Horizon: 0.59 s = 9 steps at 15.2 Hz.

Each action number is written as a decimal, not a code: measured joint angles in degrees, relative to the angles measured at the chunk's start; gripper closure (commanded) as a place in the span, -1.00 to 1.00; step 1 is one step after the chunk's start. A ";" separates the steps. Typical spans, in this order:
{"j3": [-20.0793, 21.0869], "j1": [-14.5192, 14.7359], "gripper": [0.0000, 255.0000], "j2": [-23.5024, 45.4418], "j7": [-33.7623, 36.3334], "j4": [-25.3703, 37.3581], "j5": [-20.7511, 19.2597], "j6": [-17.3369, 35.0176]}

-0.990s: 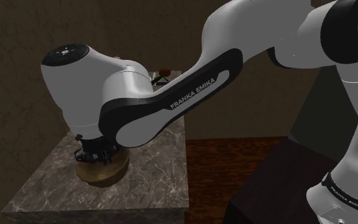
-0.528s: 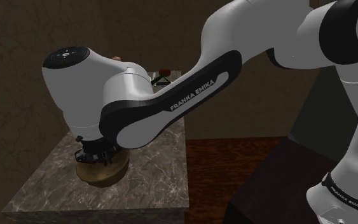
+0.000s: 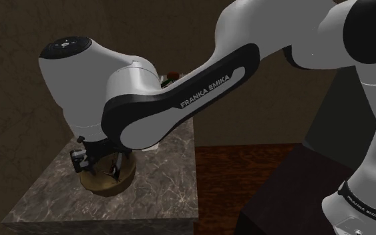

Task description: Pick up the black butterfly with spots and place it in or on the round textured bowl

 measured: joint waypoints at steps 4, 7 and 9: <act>0.95 0.17 -1.00 -1.81 -0.54 1.18 1.24 -2.73; 1.05 -0.04 -1.00 -2.12 -0.65 0.96 1.41 -2.82; 1.07 -0.07 -1.00 -2.18 -0.65 0.91 1.44 -2.84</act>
